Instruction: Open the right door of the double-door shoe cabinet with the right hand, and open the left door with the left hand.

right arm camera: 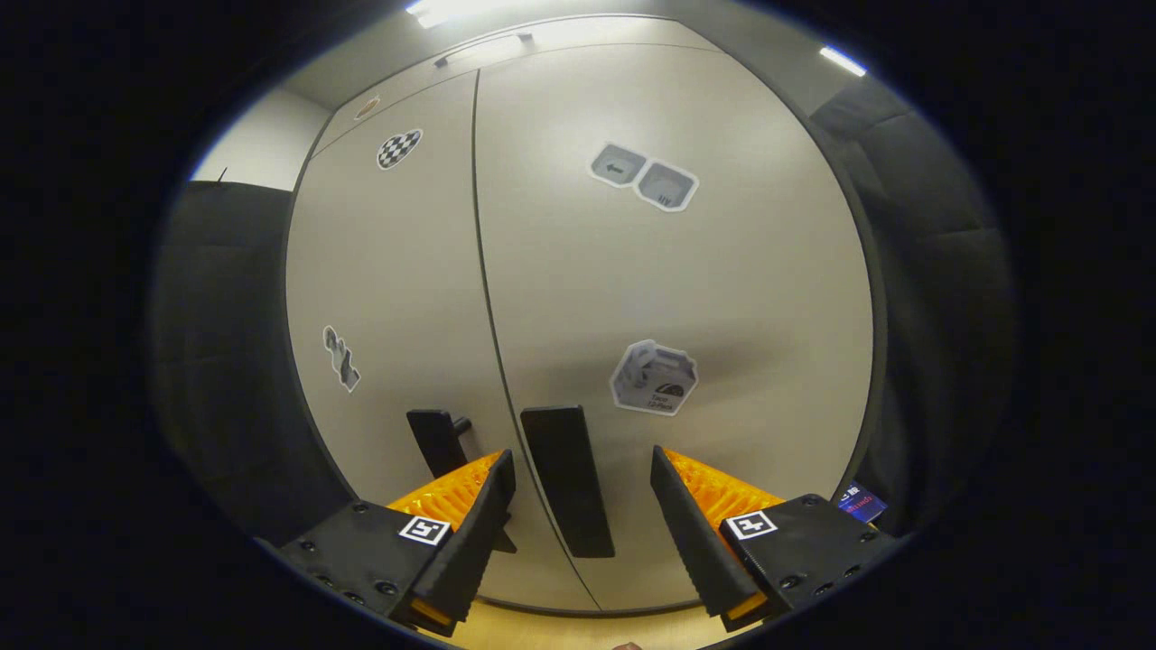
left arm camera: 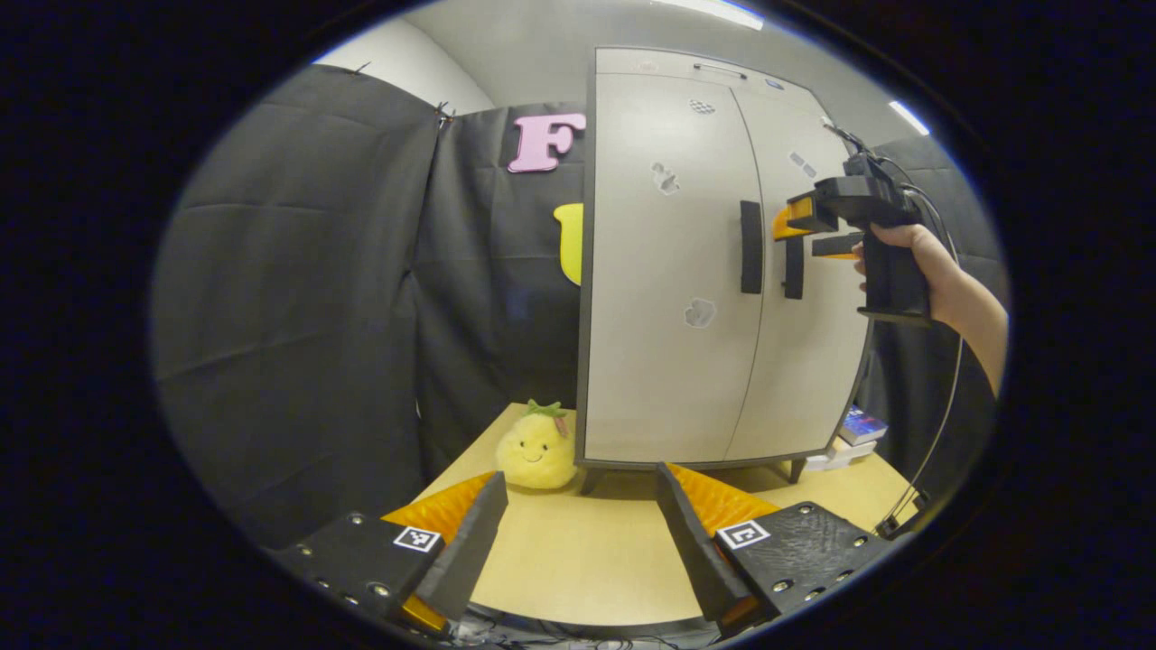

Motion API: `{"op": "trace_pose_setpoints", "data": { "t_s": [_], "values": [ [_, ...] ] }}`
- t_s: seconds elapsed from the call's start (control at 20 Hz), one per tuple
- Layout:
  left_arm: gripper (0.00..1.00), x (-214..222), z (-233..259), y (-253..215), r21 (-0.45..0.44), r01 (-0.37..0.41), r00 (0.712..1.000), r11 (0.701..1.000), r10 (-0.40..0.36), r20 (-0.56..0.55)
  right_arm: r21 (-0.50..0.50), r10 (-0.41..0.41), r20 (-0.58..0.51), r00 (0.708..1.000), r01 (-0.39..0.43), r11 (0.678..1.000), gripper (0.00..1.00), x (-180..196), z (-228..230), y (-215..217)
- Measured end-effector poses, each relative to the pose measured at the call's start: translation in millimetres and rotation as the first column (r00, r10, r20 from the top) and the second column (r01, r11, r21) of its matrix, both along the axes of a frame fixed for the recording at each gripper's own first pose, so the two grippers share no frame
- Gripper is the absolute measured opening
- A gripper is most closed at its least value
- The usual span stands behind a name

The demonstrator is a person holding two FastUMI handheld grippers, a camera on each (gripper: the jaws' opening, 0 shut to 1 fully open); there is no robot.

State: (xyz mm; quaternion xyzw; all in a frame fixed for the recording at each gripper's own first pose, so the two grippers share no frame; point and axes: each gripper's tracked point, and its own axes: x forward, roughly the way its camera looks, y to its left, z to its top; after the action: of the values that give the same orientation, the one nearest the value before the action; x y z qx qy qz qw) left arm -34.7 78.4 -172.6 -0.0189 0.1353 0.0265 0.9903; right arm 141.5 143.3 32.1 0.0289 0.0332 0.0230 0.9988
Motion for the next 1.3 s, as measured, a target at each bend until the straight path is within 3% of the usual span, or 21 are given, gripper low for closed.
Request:
{"op": "trace_pose_setpoints", "data": {
  "t_s": [0.2, 0.25, 0.4, 0.45, 0.55, 0.6, 0.75, 0.85, 0.95, 1.3],
  "values": [
    [0.96, 4, 6, 0, 0.019, 0.018, 1.000, 1.000, -0.019, 0.012, -0.062, -0.018, -0.018, 1.000, 0.017, 0.998, 0.57, 7, -10, 3],
    [0.96, 6, 6, 0, 0.012, 0.019, 1.000, 1.000, -0.019, 0.012, -0.073, -0.016, -0.025, 1.000, 0.014, 0.997, 0.59, 8, -11, 5],
    [0.96, 4, 3, -3, -0.012, 0.029, 1.000, 0.999, -0.029, 0.011, -0.100, -0.045, -0.030, 0.999, 0.042, 0.994, 0.34, 12, -13, 1],
    [0.96, 4, 3, -4, -0.011, 0.036, 0.999, 0.999, -0.036, 0.011, -0.094, -0.046, -0.043, 0.998, 0.041, 0.995, 0.41, 11, -15, 0],
    [0.96, 3, 2, -2, 0.005, 0.034, 0.999, 0.999, -0.034, 0.009, -0.052, -0.055, -0.048, 0.997, 0.052, 0.997, 0.40, 11, -17, -2],
    [0.96, 2, 3, -2, 0.009, 0.034, 0.999, 0.999, -0.034, 0.011, -0.042, -0.051, -0.047, 0.998, 0.049, 0.998, 0.31, 15, -18, -1],
    [0.96, 2, 3, -2, 0.002, 0.033, 0.999, 0.999, -0.033, 0.009, -0.073, -0.022, -0.009, 1.000, 0.021, 0.997, 0.25, 18, -17, -1],
    [0.95, 1, 0, -3, -0.010, 0.035, 0.999, 0.999, -0.035, -0.001, -0.058, 0.005, -0.026, 1.000, -0.007, 0.998, 0.12, 13, -17, 0],
    [0.95, 2, 4, -5, -0.012, 0.046, 0.999, 0.999, -0.046, 0.007, -0.053, 0.026, -0.044, 0.999, -0.028, 0.998, 0.06, 14, -18, 0],
    [0.96, -18, 22, -27, 0.006, 0.081, 0.996, 0.997, -0.081, 0.037, -0.060, 0.070, -0.041, 0.997, -0.072, 0.996, 0.06, 3, -17, -1]
  ]
}}
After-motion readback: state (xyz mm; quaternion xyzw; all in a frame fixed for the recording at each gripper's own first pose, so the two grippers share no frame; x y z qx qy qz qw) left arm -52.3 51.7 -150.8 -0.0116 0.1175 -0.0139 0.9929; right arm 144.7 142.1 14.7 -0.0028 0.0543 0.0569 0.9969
